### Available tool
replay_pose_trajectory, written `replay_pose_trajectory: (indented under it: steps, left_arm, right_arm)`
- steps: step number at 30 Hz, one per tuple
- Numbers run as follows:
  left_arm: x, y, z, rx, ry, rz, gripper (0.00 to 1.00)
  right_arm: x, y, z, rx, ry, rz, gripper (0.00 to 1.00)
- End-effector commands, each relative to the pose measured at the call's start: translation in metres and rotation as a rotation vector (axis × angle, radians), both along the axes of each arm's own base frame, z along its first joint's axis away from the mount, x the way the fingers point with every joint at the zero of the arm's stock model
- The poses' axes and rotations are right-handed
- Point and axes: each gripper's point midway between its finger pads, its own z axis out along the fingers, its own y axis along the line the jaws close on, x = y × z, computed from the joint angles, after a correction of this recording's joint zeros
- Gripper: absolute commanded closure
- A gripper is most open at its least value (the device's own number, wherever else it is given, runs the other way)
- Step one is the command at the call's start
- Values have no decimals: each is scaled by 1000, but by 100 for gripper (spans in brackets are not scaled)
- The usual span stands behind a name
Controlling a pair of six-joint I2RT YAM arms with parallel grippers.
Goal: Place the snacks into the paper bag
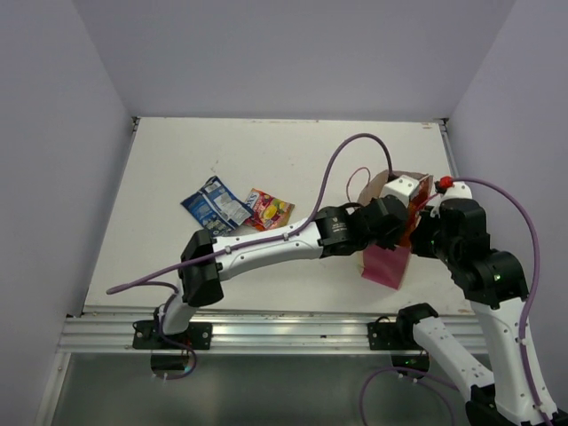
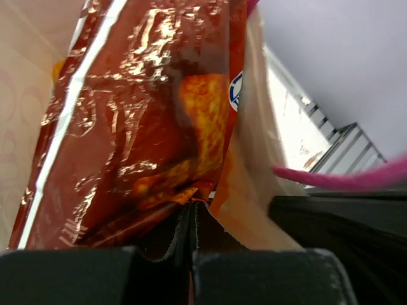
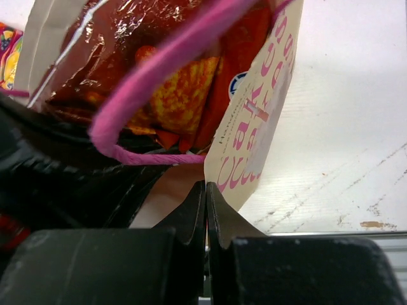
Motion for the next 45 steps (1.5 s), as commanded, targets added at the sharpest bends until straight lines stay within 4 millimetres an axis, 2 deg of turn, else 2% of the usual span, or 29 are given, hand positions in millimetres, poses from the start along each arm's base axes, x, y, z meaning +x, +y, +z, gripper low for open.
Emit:
replay_pose_trajectory:
  steps: [1, 4, 7, 9, 10, 11, 14, 15, 16, 17, 18, 19, 20, 21, 22, 23, 24, 26, 27, 28, 29, 30, 32, 33, 35, 36, 38, 41, 45]
  left_arm:
    - [-7, 36, -57, 182, 156, 25, 100]
    - [5, 38, -58, 171, 169, 34, 100]
    - [13, 23, -33, 92, 103, 2, 100]
    - [20, 10, 2, 5, 36, -13, 100]
    - [25, 4, 30, -53, -3, -13, 98]
    - [31, 2, 47, -75, -54, -5, 92]
    - [47, 5, 107, -174, -187, 39, 59]
    - [49, 11, 133, -223, -227, 60, 45]
    - [52, 19, 146, -240, -254, 84, 30]
    - [59, 29, 144, -213, -290, 129, 26]
    - [60, 49, 174, -266, -330, 173, 25]
    - [63, 64, 181, -273, -355, 218, 25]
    - [65, 101, 213, -311, -404, 309, 21]
    - [69, 111, 190, -278, -416, 343, 19]
    - [70, 126, 193, -280, -434, 375, 17]
    - [70, 160, 208, -305, -457, 443, 15]
    - [80, 179, 181, -247, -451, 497, 14]
    - [91, 226, 169, -261, -386, 654, 12]
    - [111, 266, 141, -146, -351, 756, 12]
    - [118, 290, 111, -70, -317, 819, 12]
    - [123, 312, 99, -69, -275, 881, 12]
    - [138, 350, 76, 14, -249, 962, 12]
    - [143, 377, 23, 126, -158, 987, 7]
    - [154, 407, 4, 164, -111, 1057, 6]
    - [153, 426, -49, 247, 19, 1075, 5]
    - [157, 449, -65, 267, 63, 1132, 5]
    - [150, 469, -99, 311, 131, 1179, 4]
    - [145, 499, -123, 328, 174, 1264, 2]
    - [143, 519, -142, 361, 211, 1302, 0]
  right_arm:
    - [-2, 5, 5, 11, -20, 38, 100]
    - [-2, 6, 5, 15, -19, 44, 100]
    - [-2, 6, 5, 16, -18, 44, 100]
    - [-2, 7, 5, 18, -17, 48, 100]
    - [-2, 7, 5, 19, -16, 47, 100]
    - [-2, 8, 4, 19, -13, 50, 100]
    - [-1, 8, 4, 21, -11, 55, 100]
    - [-1, 8, 4, 21, -14, 53, 100]
    - [-1, 8, 4, 19, -14, 54, 100]
    - [-1, 8, 4, 19, -14, 55, 100]
    - [-1, 8, 4, 19, -13, 55, 100]
    - [0, 9, 4, 20, -14, 58, 100]
    - [0, 9, 4, 18, -12, 57, 100]
    - [0, 9, 3, 20, -14, 58, 100]
    - [-1, 9, 2, 18, -9, 59, 100]
    - [0, 9, 2, 18, -11, 57, 100]
    - [0, 9, 2, 19, -12, 60, 100]
    - [0, 9, 1, 20, -9, 60, 100]
    - [0, 10, 1, 21, -9, 62, 100]
    - [0, 10, 1, 22, -10, 61, 100]
    - [0, 10, 1, 22, -10, 61, 100]
    - [0, 9, 1, 23, -12, 60, 100]
    - [0, 11, 0, 25, -6, 66, 100]
    - [0, 11, 0, 25, -6, 68, 100]
    - [1, 12, 0, 26, -6, 69, 100]
    - [0, 11, 0, 25, -4, 68, 100]
    - [0, 9, 3, 20, -10, 61, 100]
    - [-2, 8, 5, 16, -16, 57, 100]
    - [0, 8, 5, 15, -13, 60, 100]
